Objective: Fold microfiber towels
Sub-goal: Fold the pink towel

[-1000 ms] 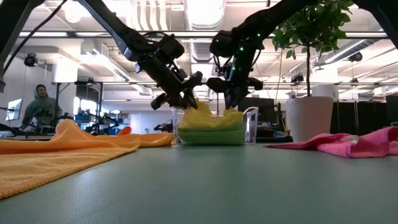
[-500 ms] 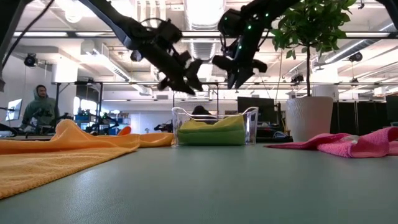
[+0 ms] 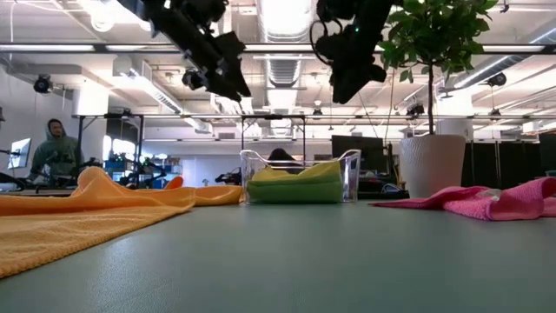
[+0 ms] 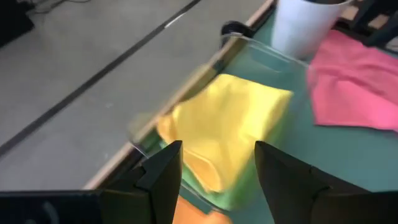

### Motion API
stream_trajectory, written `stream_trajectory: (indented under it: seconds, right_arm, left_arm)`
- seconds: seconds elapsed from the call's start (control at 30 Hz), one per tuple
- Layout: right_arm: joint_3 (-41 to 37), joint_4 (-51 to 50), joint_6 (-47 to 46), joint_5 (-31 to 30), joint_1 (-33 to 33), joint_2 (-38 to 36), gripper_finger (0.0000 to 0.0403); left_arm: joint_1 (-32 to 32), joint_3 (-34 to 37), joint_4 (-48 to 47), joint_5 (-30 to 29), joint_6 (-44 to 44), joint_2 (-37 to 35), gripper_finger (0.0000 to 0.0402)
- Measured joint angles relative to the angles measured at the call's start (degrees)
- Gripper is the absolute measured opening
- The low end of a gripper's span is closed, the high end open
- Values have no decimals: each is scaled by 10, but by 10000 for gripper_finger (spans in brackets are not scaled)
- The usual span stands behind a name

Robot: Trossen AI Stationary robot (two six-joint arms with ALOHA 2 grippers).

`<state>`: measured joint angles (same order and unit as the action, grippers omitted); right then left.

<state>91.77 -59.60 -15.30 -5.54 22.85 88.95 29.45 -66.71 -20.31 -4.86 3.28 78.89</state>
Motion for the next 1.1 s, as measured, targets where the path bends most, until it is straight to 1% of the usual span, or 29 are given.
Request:
stream_trajectory:
  seconds: [0.13,0.23,0.3,0.43,0.53,0.63,0.73,0.83,0.97,1.1]
  right_arm:
    - [-4,-23,1,0,-58,-4,90]
    - [-13,-23,-1,0,-99,-8,85]
    - [-27,-27,-8,0,-123,-11,84]
    - [-81,-27,-50,-5,-164,-22,84]
    - [-133,-24,-95,-22,-186,-33,82]
    - [-196,-9,-146,-35,-192,-44,78]
    - [-261,36,-189,-39,-190,-58,72]
    - [-315,94,-234,-60,-179,-71,67]
    - [-364,137,-286,-78,-154,-74,61]
    - [-397,178,-302,-80,-124,-72,57]
  left_arm:
    - [-44,21,9,-1,37,-18,185]
    - [-86,39,21,-2,41,-18,185]
    - [-115,46,25,-22,60,-12,185]
    - [-161,53,12,-71,98,-5,185]
    - [-190,54,13,-80,100,-6,185]
    - [-212,54,12,-83,100,-6,185]
    - [-226,54,6,-93,102,-11,185]
    - [-236,55,-13,-96,126,-12,185]
    - [-244,55,-39,-102,130,-13,185]
    - [-246,61,-48,-103,130,-13,185]
